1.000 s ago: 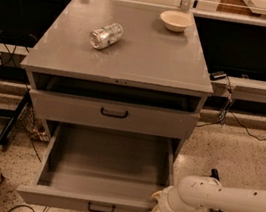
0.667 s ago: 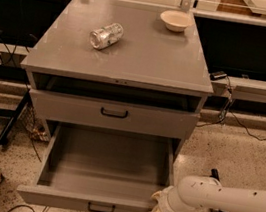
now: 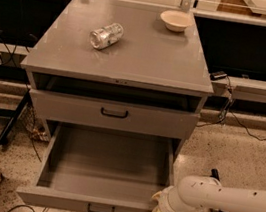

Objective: Open middle drawer

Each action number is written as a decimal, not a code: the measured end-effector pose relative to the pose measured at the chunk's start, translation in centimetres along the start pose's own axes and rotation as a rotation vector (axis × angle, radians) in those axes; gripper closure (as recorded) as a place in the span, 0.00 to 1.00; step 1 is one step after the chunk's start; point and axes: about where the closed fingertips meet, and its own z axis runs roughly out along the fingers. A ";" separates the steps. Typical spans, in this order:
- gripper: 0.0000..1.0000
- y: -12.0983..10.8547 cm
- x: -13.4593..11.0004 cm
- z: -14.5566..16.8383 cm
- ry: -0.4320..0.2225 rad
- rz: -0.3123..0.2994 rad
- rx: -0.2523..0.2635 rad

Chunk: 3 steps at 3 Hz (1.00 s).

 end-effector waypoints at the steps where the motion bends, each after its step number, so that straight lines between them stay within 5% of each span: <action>1: 0.11 -0.8 -0.1 -1.4 -0.019 -0.014 0.024; 2: 0.00 -2.2 -0.1 -5.5 -0.062 -0.024 0.102; 3: 0.00 -3.7 0.7 -11.3 -0.089 -0.037 0.207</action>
Offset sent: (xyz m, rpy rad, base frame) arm 0.0271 -0.0612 0.1052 0.0753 -0.2327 -0.0640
